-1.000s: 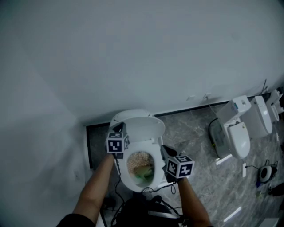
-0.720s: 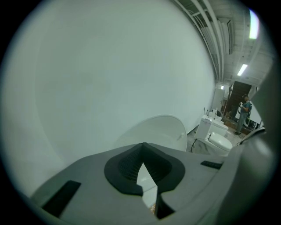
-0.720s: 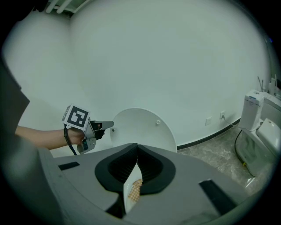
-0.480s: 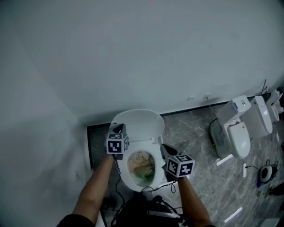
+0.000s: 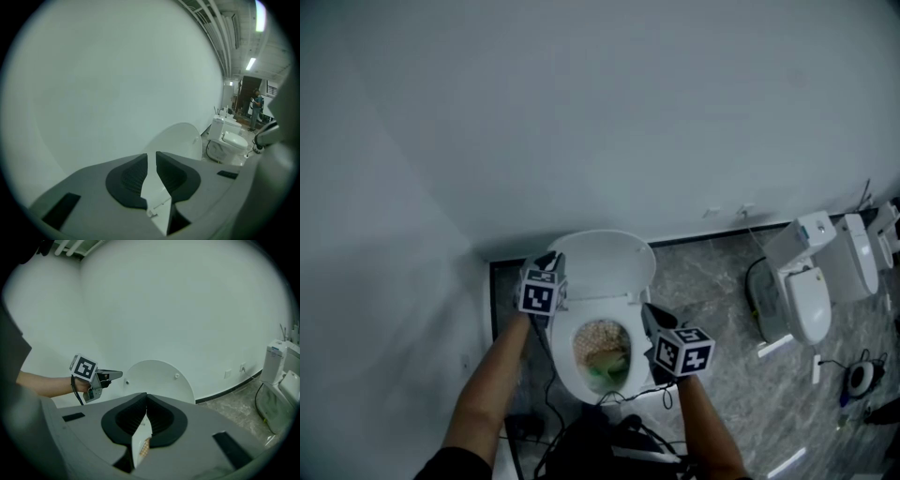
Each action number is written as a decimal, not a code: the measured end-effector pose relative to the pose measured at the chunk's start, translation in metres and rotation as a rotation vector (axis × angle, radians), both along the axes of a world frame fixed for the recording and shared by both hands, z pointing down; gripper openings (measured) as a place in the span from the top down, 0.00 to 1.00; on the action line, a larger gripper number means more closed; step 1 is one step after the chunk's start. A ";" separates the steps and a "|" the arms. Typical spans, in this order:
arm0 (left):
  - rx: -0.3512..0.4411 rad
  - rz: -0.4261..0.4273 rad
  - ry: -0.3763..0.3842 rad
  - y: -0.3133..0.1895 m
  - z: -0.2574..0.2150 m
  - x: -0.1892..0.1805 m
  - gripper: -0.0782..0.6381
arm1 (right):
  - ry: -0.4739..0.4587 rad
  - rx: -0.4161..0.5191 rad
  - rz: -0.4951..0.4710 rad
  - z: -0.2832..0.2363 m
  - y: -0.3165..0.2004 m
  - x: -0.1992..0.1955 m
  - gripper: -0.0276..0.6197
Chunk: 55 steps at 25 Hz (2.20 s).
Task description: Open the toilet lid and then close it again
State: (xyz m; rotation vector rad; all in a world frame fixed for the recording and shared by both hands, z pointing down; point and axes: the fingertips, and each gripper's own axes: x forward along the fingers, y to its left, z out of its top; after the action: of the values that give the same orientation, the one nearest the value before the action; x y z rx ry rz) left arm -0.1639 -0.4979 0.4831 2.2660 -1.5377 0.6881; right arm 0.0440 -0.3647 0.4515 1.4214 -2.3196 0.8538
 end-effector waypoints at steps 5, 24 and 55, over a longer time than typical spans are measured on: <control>-0.024 -0.003 -0.012 -0.014 0.011 -0.012 0.73 | 0.011 -0.018 0.006 0.008 0.002 0.004 0.94; -0.060 0.095 -0.066 -0.033 0.044 -0.014 0.74 | 0.048 -0.074 0.038 0.029 0.004 0.023 0.94; -0.062 0.116 -0.029 0.087 0.039 0.005 0.73 | 0.028 -0.027 -0.099 0.022 0.020 -0.011 0.94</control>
State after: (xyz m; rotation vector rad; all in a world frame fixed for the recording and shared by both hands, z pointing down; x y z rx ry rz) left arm -0.1592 -0.4106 0.5222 2.3228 -1.3867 0.7916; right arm 0.0325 -0.3448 0.4740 1.2875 -2.3274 0.8278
